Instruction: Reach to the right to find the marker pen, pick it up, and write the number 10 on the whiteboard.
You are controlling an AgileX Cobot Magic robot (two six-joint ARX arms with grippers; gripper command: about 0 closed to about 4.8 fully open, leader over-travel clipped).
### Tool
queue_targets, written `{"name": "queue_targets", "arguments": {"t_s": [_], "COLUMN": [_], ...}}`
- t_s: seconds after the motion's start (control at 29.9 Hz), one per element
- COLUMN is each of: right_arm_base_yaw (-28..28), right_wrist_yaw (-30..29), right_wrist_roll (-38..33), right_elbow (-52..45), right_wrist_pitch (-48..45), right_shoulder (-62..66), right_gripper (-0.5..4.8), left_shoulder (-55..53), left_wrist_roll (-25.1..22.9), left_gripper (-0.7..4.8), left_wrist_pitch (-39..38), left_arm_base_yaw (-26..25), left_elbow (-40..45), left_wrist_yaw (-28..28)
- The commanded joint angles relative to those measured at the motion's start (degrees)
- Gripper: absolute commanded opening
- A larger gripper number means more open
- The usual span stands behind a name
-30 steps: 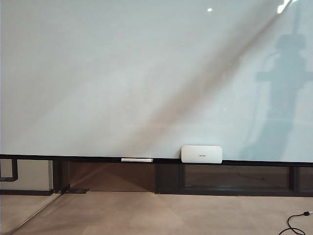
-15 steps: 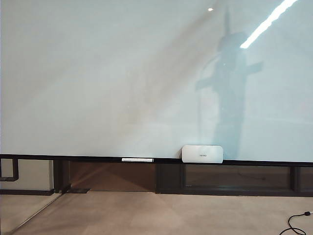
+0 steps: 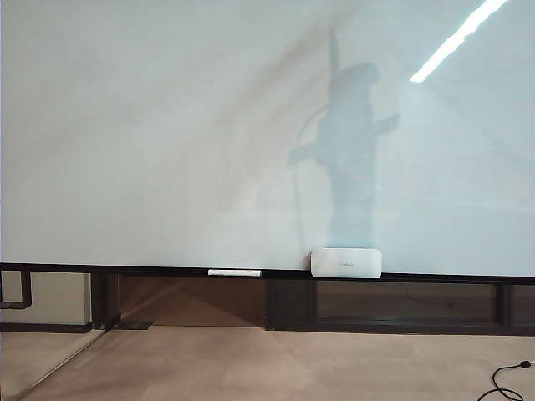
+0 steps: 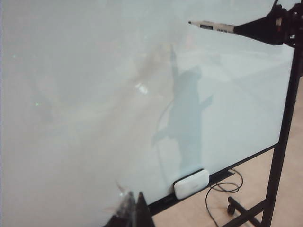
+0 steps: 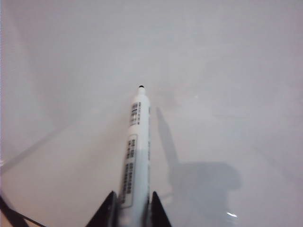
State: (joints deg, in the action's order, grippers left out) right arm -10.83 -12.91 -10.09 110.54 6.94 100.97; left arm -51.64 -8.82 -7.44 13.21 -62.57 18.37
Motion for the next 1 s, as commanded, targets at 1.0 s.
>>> {"name": "queue_targets", "arguments": {"t_s": [1.0], "right_arm_base_yaw": [-1.1], "right_wrist_yaw": [1.8], "right_wrist_roll": [-3.3], "right_elbow": [0.5], "right_wrist_pitch": [-13.3], "right_shoulder": [5.4], "right_gripper": [-0.03], "left_shoulder": [-1.4], "left_wrist_roll": [-4.0], "left_gripper": [-0.06], "left_wrist_pitch": [6.9], "left_arm_base_yaw": [0.0], "left_elbow": [-0.9], "left_wrist_yaw": [8.0]}}
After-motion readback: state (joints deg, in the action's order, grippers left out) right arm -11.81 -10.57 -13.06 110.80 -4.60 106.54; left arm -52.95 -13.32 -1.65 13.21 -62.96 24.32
